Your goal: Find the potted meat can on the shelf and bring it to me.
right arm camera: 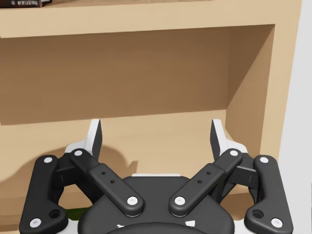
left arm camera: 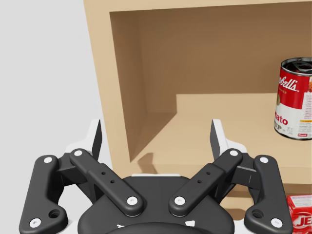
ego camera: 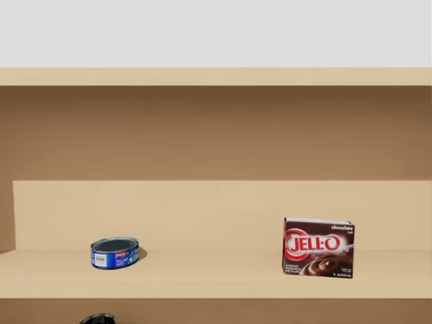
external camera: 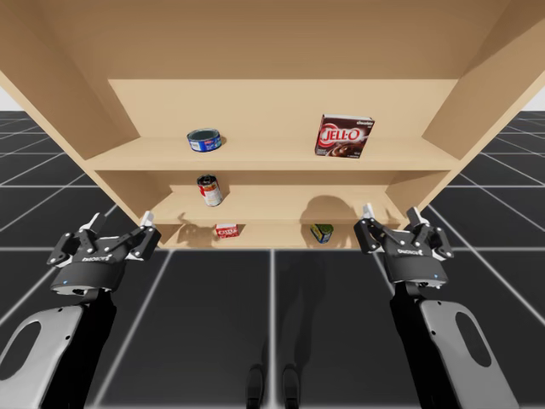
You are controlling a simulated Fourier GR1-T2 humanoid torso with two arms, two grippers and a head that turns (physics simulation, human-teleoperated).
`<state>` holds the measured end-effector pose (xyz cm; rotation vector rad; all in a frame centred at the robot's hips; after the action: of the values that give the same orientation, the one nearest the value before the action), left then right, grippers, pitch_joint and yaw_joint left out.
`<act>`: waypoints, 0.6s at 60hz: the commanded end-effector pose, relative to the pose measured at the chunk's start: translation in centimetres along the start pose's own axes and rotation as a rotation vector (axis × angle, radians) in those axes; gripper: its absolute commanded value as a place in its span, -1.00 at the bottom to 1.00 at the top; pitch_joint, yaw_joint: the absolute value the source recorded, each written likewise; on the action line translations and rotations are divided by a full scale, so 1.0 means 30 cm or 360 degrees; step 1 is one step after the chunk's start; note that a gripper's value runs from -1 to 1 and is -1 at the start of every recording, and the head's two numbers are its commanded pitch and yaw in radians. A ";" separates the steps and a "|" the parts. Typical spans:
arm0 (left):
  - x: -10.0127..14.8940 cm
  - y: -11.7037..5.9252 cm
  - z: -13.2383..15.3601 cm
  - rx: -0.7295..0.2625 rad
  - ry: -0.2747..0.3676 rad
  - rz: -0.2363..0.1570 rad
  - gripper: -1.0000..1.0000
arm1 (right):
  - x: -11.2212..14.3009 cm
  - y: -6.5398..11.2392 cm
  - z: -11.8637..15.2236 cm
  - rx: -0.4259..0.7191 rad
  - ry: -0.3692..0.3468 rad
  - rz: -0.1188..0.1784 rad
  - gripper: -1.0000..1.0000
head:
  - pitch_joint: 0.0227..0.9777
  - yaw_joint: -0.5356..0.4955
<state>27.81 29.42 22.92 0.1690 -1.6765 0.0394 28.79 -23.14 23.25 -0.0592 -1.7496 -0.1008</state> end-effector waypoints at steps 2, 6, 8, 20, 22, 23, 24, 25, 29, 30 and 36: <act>0.000 0.002 -0.001 0.0003 -0.0003 -0.0002 -1.00 | 0.004 -0.002 0.007 -0.0019 -0.0044 -0.0019 -1.00 | -0.90 0.04; -0.001 0.002 -0.001 0.0003 -0.0002 -0.0001 -1.00 | 0.003 -0.002 0.002 0.0022 -0.0025 -0.0037 -1.00 | -0.89 0.04; -0.001 0.002 -0.001 0.0004 0.0000 0.0002 -1.00 | 0.002 -0.003 -0.001 0.0029 0.0006 0.0007 -1.00 | -0.87 0.05; -0.001 0.006 -0.001 0.0011 0.0006 0.0003 -1.00 | 0.002 -0.001 -0.001 0.0012 0.0028 -0.0006 -1.00 | -0.60 0.05; -0.001 0.007 -0.002 0.0014 0.0005 0.0001 -1.00 | 0.002 -0.001 0.000 0.0010 0.0027 -0.0001 -1.00 | -0.56 0.05; -0.001 0.008 -0.002 0.0021 0.0003 -0.0008 -1.00 | 0.001 -0.001 -0.002 0.0010 0.0029 0.0012 -1.00 | -0.52 0.05; -0.001 0.008 -0.002 0.0035 -0.0002 -0.0022 -1.00 | 0.000 -0.001 -0.002 0.0005 0.0029 0.0025 -1.00 | -0.49 0.04; -0.001 0.009 -0.003 0.0041 -0.0005 -0.0029 -1.00 | -0.001 -0.001 -0.002 0.0002 0.0030 0.0028 -1.00 | -0.47 0.04; -0.001 0.010 -0.003 0.0038 -0.0002 -0.0022 -1.00 | -0.003 -0.003 -0.005 -0.0019 0.0027 0.0055 -1.00 | -0.37 0.04; -0.001 0.011 -0.003 0.0044 -0.0002 -0.0026 -1.00 | -0.003 -0.003 -0.005 -0.0014 0.0029 0.0052 -1.00 | -0.30 0.04; -0.002 0.009 -0.002 0.0047 -0.0001 -0.0034 -1.00 | -0.004 -0.007 -0.007 -0.0017 0.0036 0.0050 -1.00 | -0.10 0.04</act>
<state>27.85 29.63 22.91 0.1968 -1.6757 0.0478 28.92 -23.22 23.27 -0.0806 -1.7309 -0.0886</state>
